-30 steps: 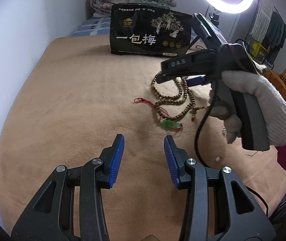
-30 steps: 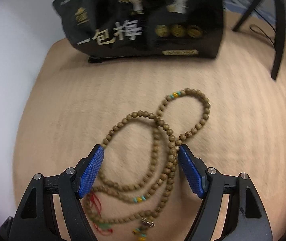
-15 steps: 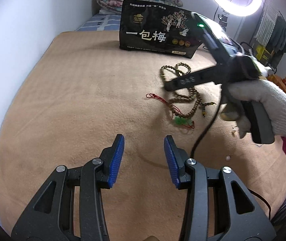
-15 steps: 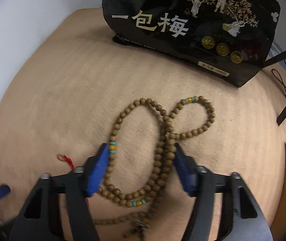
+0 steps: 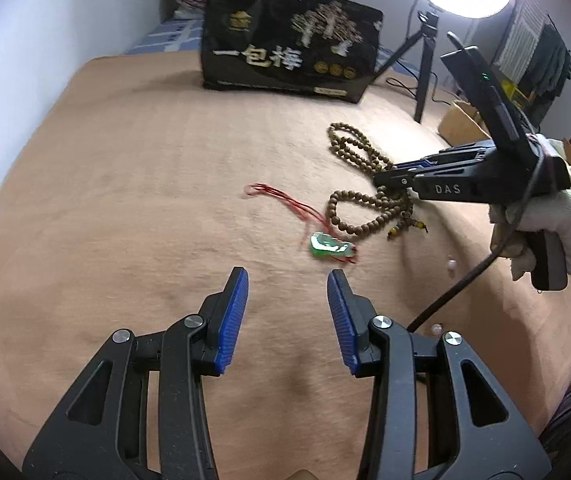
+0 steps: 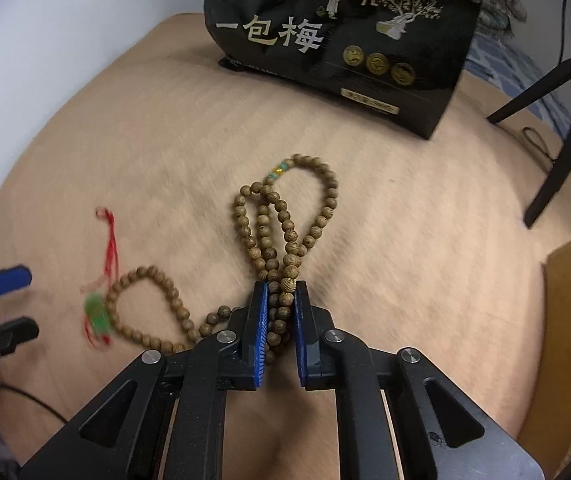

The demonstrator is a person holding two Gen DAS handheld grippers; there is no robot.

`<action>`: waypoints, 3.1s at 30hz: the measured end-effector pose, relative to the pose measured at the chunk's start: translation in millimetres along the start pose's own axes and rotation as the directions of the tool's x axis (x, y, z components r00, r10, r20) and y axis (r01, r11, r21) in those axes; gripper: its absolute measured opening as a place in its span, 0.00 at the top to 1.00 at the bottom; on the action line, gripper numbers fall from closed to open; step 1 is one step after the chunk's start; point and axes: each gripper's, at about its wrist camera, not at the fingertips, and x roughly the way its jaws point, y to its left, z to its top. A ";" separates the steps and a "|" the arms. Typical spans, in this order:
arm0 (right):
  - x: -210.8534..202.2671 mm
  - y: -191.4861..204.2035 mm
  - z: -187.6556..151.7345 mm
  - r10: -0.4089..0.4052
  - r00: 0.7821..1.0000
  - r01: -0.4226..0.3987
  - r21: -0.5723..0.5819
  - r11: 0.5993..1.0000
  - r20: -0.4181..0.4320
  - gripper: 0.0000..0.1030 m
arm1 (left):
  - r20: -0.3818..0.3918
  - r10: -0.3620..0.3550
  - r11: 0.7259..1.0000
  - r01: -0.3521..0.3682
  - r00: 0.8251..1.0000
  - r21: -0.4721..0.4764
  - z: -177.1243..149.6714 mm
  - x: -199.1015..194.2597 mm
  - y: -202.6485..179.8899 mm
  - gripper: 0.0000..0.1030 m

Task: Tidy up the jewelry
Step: 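Grip the wooden bead mala with the right tool while the left lowers to the jade pendant, then close the left tool on the green jade pendant while the right lifts the mala, then carry the jade pendant and mala over the cardboard box and open both tools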

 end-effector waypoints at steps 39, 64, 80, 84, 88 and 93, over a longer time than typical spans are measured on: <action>-12.2 -31.1 -20.4 -0.007 0.999 0.005 0.062 0.998 0.035 0.95 | 0.017 0.069 0.992 -0.070 0.997 0.101 14.7 36.7 -36.4 0.74; -199.9 -31.2 -67.8 -0.039 0.936 -0.003 0.119 0.993 0.349 0.95 | 0.198 0.001 0.999 -0.012 0.980 0.052 48.6 -102.3 -76.8 0.74; -260.0 -116.2 -127.8 -0.162 0.900 0.056 0.261 0.964 0.404 0.95 | 0.210 -0.142 0.977 0.103 0.967 0.188 93.1 -112.4 -192.8 0.74; -260.6 -140.2 -133.2 -0.183 0.900 0.065 0.293 0.954 0.396 0.95 | 0.204 -0.172 0.971 0.130 0.964 0.203 106.3 -101.5 -219.5 0.74; -254.4 -162.4 -132.3 -0.192 0.903 0.067 0.315 0.947 0.385 0.95 | 0.199 -0.194 0.966 0.153 0.961 0.207 120.0 -83.3 -244.1 0.74; -240.3 -185.5 -123.5 -0.216 0.905 0.093 0.326 0.941 0.366 0.95 | 0.192 -0.214 0.963 0.174 0.958 0.206 131.8 -60.2 -269.2 0.74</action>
